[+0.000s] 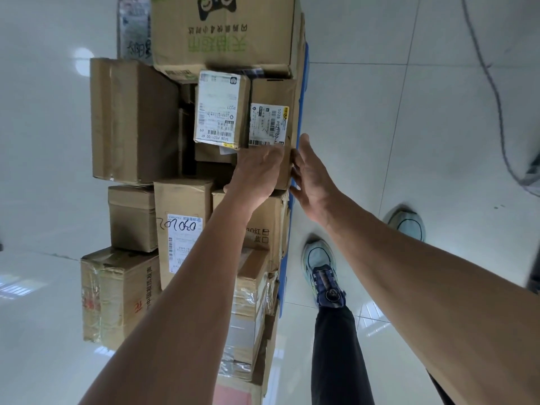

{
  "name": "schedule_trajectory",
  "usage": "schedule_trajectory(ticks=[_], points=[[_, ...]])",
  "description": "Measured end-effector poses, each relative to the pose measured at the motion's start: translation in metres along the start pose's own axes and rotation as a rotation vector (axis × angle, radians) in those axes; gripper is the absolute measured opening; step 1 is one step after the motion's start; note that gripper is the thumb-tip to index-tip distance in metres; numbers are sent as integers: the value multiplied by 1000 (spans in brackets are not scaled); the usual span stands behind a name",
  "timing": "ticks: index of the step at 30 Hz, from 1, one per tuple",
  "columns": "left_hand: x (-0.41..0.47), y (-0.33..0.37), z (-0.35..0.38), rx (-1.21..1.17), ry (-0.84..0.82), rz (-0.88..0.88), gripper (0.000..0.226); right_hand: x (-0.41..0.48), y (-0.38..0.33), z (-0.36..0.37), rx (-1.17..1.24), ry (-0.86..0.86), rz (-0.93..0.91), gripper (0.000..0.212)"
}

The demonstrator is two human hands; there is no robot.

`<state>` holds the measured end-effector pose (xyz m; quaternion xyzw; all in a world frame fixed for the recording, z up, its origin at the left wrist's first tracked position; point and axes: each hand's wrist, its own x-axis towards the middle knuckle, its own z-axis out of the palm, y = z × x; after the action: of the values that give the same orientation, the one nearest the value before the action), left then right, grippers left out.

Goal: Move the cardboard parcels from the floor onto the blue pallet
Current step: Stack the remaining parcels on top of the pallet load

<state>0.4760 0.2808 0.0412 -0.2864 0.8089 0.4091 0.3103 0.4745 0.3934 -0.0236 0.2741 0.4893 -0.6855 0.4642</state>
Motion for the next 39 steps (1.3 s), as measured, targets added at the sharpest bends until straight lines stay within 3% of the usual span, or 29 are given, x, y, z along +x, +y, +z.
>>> schedule_trajectory(ticks=[5, 8, 15, 19, 31, 39], points=[[-4, 3, 0, -27, -4, 22, 36, -3, 1, 0, -15, -2, -10, 67], [-11, 8, 0, -1, 14, -36, 40, -13, -8, -1, -38, 25, -9, 49], [-13, 32, -37, -74, 85, 29, 34, -29, -65, -12, -57, 89, -63, 80], [1, 54, -63, -138, 131, -25, 28, -18, -110, -13, -84, 92, -113, 83], [79, 141, -66, -224, 275, -178, 54, 62, -251, -26, -358, -21, -48, 74], [106, 162, -66, -164, 206, -369, 57, 112, -299, -13, -487, -45, 64, 76]])
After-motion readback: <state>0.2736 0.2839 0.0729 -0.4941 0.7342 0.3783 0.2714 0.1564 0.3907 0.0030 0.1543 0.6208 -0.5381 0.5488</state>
